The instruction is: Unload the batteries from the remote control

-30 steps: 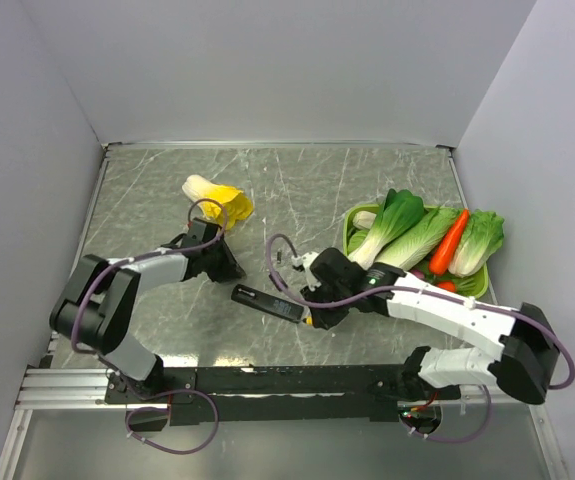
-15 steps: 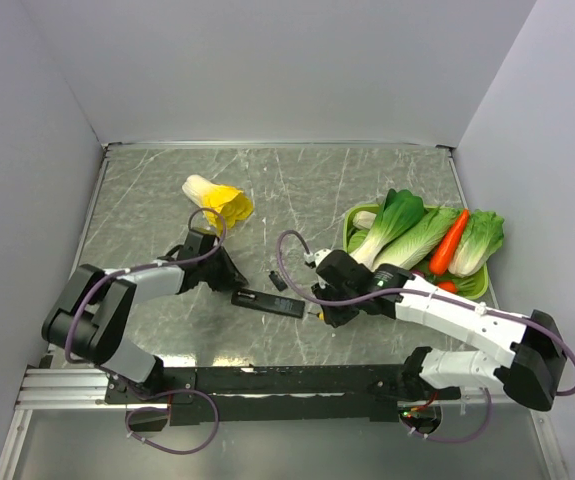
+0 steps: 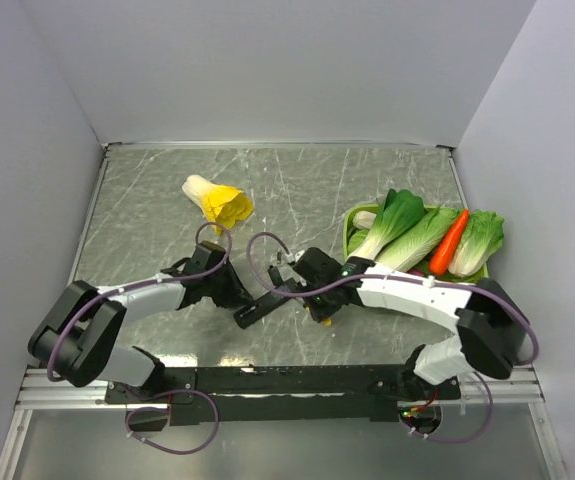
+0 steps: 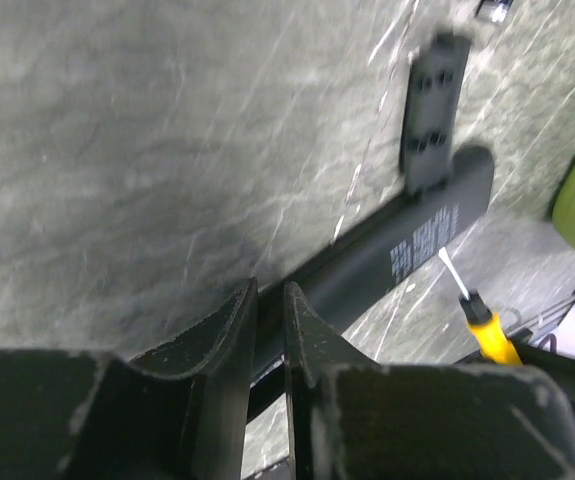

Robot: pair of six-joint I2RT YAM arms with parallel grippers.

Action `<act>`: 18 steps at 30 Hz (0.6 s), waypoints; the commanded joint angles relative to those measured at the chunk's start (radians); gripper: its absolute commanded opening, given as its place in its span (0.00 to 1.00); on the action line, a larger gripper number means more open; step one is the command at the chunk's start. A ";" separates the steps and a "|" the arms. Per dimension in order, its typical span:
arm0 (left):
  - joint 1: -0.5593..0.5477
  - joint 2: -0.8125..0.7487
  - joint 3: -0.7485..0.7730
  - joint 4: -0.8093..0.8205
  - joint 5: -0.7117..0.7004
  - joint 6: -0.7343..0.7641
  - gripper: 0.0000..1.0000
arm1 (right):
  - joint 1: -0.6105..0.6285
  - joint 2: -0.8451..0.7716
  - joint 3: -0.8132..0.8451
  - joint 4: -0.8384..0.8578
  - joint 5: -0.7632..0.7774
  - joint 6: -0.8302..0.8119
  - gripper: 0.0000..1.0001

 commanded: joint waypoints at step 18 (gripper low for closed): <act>-0.023 -0.049 0.008 -0.007 -0.024 -0.051 0.25 | -0.091 0.257 0.303 0.037 -0.015 -0.111 0.00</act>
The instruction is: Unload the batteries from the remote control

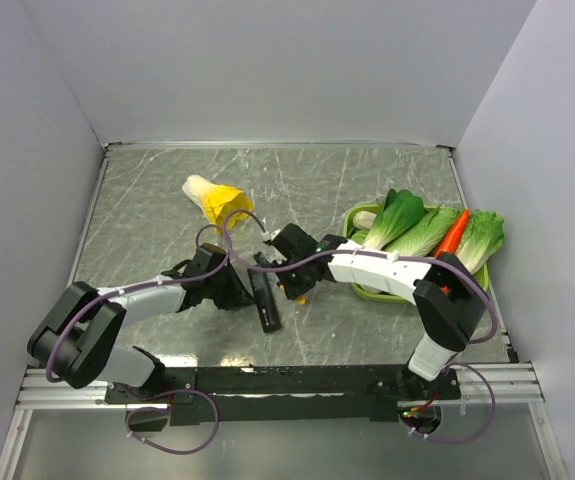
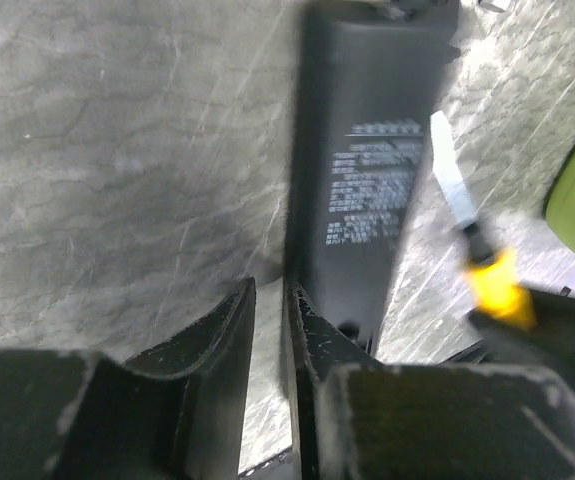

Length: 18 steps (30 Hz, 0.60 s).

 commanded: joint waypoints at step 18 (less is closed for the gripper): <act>0.060 -0.015 0.116 -0.072 -0.062 0.066 0.28 | -0.071 -0.234 -0.092 -0.166 -0.105 -0.157 0.00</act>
